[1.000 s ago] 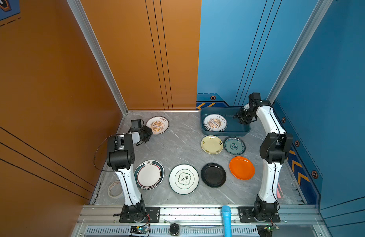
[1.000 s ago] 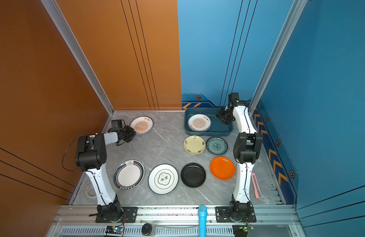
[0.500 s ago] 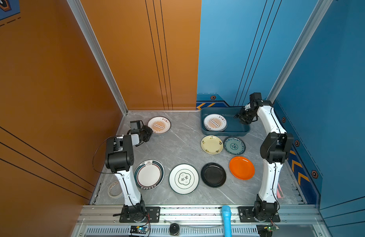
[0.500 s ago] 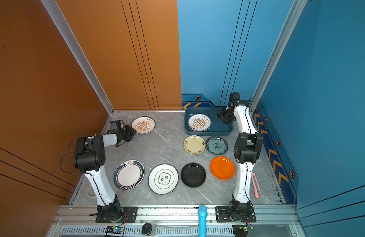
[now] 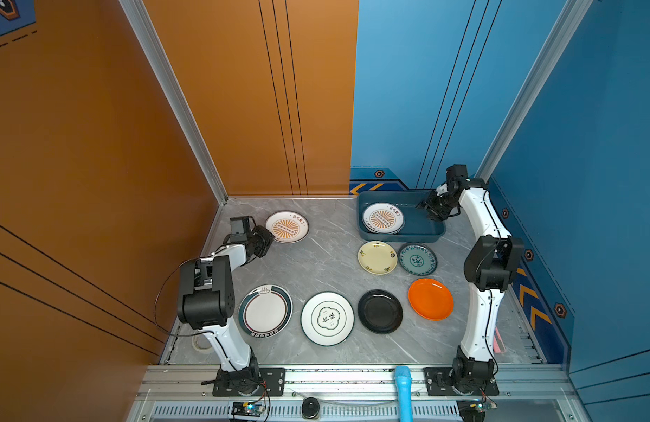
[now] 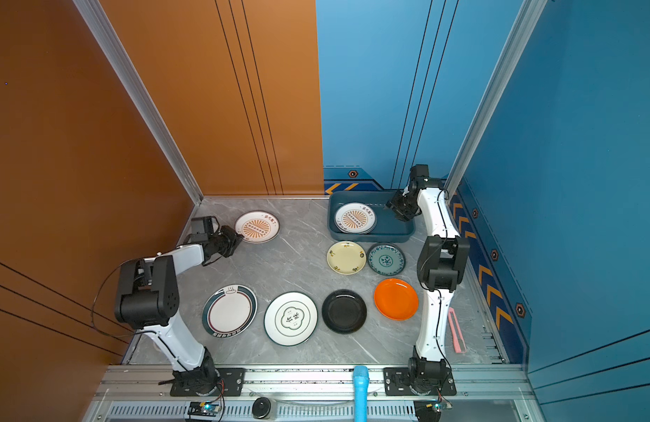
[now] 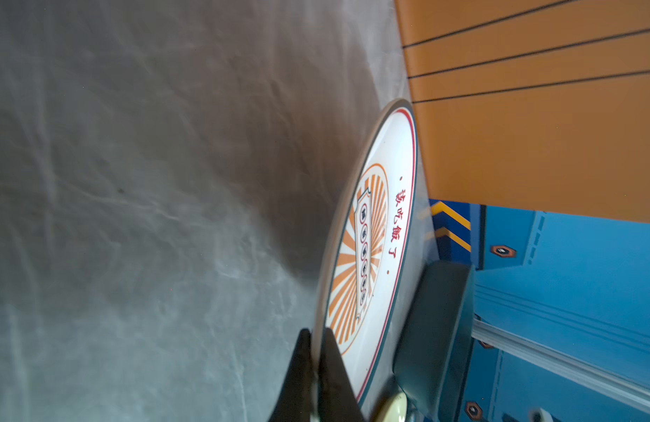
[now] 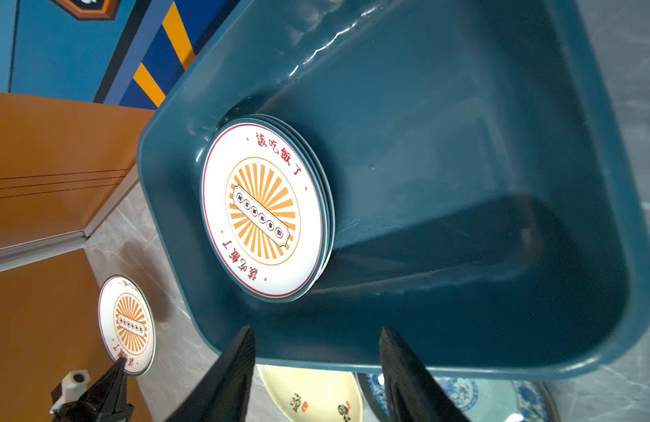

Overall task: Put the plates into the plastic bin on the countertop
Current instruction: 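Lift the sunburst plate upright with left gripper toward the right gripper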

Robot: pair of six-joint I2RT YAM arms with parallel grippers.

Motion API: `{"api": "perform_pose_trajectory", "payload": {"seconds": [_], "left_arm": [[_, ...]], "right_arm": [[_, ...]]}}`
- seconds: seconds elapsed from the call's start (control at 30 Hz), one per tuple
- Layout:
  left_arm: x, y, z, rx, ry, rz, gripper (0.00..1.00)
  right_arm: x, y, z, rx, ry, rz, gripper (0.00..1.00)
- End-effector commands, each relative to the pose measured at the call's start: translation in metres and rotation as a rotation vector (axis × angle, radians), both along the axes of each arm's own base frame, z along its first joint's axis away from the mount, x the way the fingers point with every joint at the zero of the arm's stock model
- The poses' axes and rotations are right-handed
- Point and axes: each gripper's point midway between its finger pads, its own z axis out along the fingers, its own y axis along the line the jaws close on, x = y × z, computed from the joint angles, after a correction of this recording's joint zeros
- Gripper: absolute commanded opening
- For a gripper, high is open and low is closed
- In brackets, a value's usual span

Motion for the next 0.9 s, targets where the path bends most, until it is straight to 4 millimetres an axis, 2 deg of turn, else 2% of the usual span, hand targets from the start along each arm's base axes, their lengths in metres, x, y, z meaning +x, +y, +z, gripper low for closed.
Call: {"api": "perform_pose_trajectory", "payload": {"seconds": [0.0,0.17,0.5,0.67,0.87], "left_arm": [[-0.002,-0.023,0.049,-0.025,-0.102,-0.082,0.00],[-0.006,-0.051,0.087,-0.030,-0.150,-0.156,0.00],[-0.004,-0.140,0.139,-0.046,-0.222,-0.430,0.00],[0.005,-0.172,0.156,-0.094,-0.258,-0.518,0.00],[0.010,-0.201,0.157,-0.127,-0.255,-0.591,0.00]], "right_arm": [[0.006,0.010,0.045,0.045,-0.126,0.035,0.65],[0.016,0.026,0.056,0.109,-0.183,0.061,0.69],[0.024,0.069,0.092,0.231,-0.329,0.186,0.74],[0.022,0.086,0.104,0.289,-0.384,0.244,0.74],[0.018,0.105,0.118,0.358,-0.426,0.302,0.74]]}}
